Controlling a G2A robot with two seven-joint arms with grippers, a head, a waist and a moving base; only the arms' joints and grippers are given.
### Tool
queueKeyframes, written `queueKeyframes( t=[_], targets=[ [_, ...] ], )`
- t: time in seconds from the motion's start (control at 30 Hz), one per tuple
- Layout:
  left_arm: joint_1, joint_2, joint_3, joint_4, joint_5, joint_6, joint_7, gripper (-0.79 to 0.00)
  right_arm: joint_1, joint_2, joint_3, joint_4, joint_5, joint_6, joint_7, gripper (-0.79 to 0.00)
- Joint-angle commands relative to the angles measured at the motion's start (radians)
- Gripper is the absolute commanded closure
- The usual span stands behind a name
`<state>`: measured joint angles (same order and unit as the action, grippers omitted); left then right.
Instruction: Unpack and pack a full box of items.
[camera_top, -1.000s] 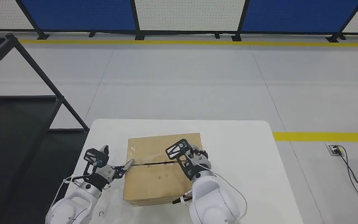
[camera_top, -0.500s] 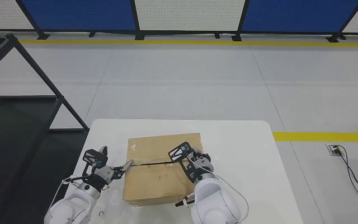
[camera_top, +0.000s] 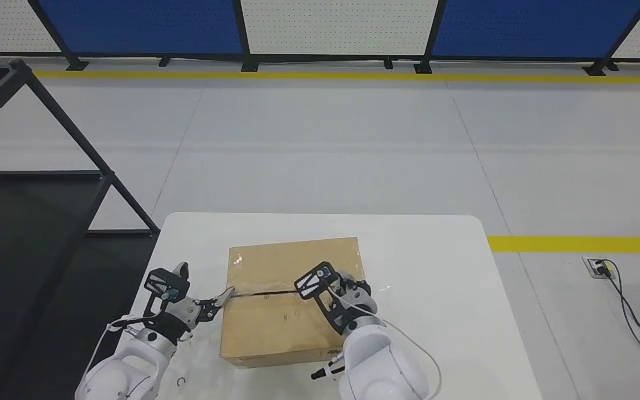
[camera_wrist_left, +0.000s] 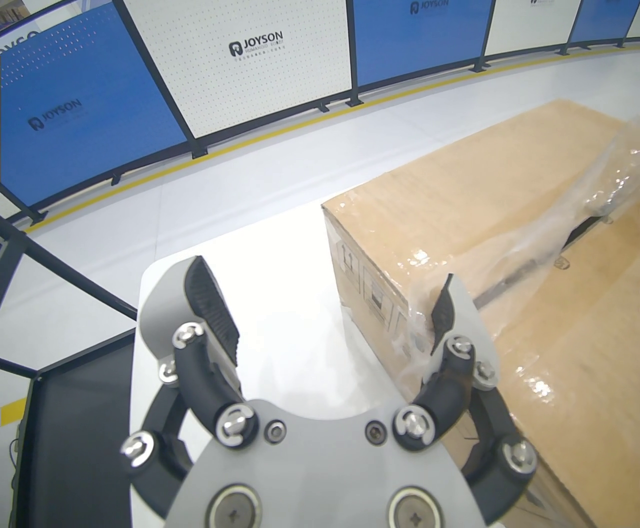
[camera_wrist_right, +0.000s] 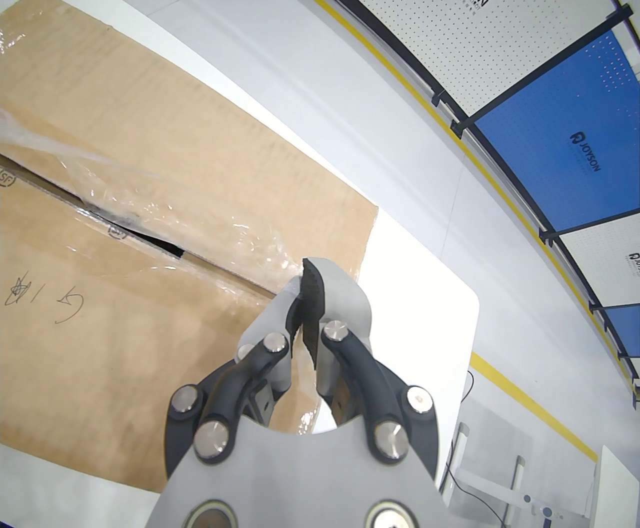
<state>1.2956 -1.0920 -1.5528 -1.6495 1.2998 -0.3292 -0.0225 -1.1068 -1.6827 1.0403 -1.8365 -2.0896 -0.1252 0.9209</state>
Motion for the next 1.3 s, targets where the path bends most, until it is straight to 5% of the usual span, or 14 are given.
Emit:
queueKeyframes(
  t=[0.0, 0.27, 0.3, 0.33, 0.43, 0.6, 0.97, 1.07, 1.13, 1.17, 1.27],
  targets=[
    [0.002, 0.000, -0.005, 0.000, -0.001, 0.001, 0.000, -0.785, 0.000, -0.001, 0.000, 0.004, -0.003, -0.002, 0.006, 0.000],
    [0.009, 0.001, -0.017, -0.001, -0.002, 0.002, 0.000, -0.785, 0.013, -0.006, -0.003, 0.020, 0.002, -0.011, 0.035, 0.000],
    [0.010, 0.001, -0.017, -0.002, -0.002, 0.002, 0.000, -0.785, 0.013, -0.007, -0.004, 0.020, 0.002, -0.012, 0.037, -0.055],
    [0.010, 0.001, -0.017, -0.002, -0.002, 0.002, 0.000, -0.785, 0.013, -0.007, -0.005, 0.019, 0.003, -0.013, 0.039, -0.191],
    [0.012, 0.001, -0.018, -0.003, -0.005, 0.001, -0.001, -0.785, 0.014, -0.009, -0.006, 0.017, 0.008, -0.020, 0.047, -0.311],
    [0.012, 0.001, -0.017, -0.004, -0.004, -0.001, -0.001, -0.785, 0.012, -0.011, -0.007, 0.010, 0.015, -0.029, 0.053, -0.406],
    [0.012, 0.000, -0.017, -0.005, -0.004, -0.001, 0.002, -0.785, -0.007, -0.012, 0.002, -0.028, 0.019, -0.027, 0.026, -0.468],
    [0.014, 0.000, -0.018, -0.005, -0.005, 0.000, 0.002, -0.785, -0.017, -0.011, 0.017, -0.049, 0.024, -0.030, 0.038, -0.529],
    [0.014, 0.000, -0.019, -0.006, -0.005, -0.001, 0.003, -0.785, -0.020, -0.011, 0.026, -0.062, 0.032, -0.040, 0.057, -0.643],
    [0.015, 0.000, -0.019, -0.006, -0.005, -0.001, 0.002, -0.785, -0.020, -0.011, 0.030, -0.067, 0.034, -0.044, 0.071, -0.767],
    [0.015, 0.000, -0.020, -0.008, -0.006, -0.002, 0.004, -0.785, -0.013, -0.012, 0.036, -0.074, 0.040, -0.062, 0.124, -0.785]
  ],
)
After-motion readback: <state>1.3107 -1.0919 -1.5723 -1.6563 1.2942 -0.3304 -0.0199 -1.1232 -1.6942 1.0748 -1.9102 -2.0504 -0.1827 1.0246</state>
